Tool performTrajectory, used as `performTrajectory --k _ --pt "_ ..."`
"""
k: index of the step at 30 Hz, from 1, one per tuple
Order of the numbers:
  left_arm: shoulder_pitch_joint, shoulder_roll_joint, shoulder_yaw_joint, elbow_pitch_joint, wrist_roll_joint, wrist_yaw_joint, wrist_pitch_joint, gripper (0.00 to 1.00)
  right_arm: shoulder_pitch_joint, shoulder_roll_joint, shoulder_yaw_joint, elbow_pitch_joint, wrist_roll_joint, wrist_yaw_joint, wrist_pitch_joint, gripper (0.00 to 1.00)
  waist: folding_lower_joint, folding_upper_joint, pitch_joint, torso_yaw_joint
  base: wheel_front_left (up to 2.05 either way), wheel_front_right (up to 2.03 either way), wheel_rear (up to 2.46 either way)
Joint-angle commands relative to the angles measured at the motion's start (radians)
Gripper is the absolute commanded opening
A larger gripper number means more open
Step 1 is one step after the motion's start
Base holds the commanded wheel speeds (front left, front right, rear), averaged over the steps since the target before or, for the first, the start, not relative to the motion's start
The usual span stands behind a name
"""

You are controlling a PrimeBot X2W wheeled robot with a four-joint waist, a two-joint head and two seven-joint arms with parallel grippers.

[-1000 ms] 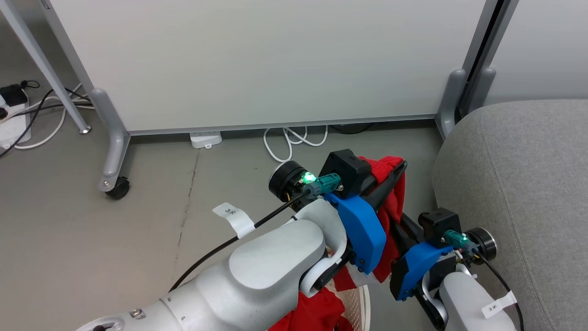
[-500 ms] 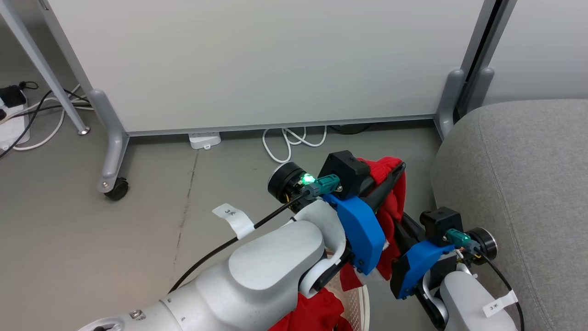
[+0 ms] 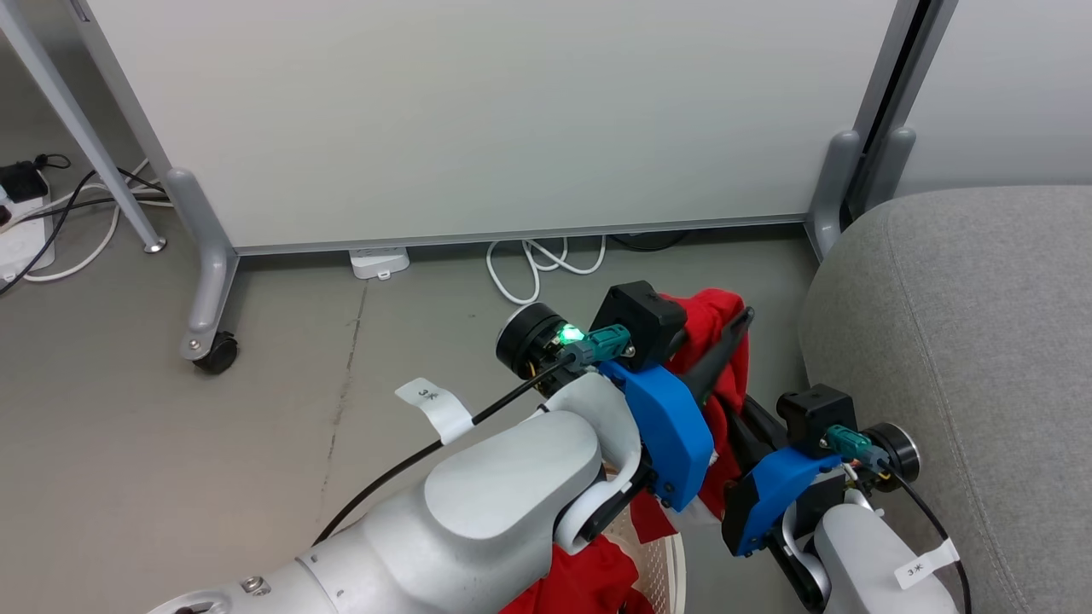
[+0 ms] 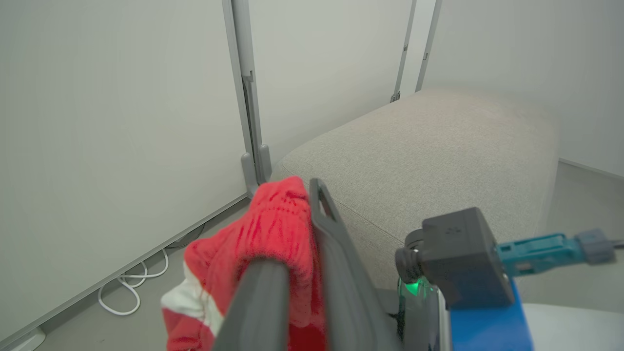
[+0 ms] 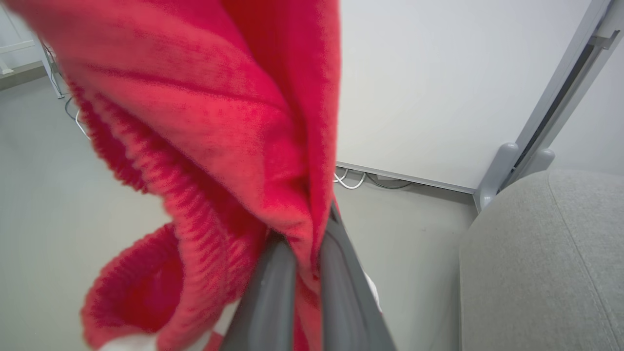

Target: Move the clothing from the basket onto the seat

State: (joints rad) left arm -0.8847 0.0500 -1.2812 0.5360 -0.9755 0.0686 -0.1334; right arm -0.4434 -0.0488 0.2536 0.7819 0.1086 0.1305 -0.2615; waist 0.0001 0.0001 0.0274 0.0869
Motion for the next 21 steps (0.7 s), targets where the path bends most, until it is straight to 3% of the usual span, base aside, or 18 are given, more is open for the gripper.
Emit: performTrajectory --k 1,21 --pt "0.008 0.001 -0.002 0.003 0.004 -0.002 0.0 1.0 -0.003 -0.003 0.003 -0.001 0.008 0.0 -0.005 0.0 -0.0001 -0.0001 0.0 0.0 0.0 0.0 0.0" --pt "0.029 0.001 -0.002 0.031 0.026 -0.005 -0.025 1.0 -0.012 -0.003 -0.027 -0.012 0.006 0.0 -0.005 0.0 -0.0001 -0.0001 0.0 -0.002 0.0 0.0 0.0"
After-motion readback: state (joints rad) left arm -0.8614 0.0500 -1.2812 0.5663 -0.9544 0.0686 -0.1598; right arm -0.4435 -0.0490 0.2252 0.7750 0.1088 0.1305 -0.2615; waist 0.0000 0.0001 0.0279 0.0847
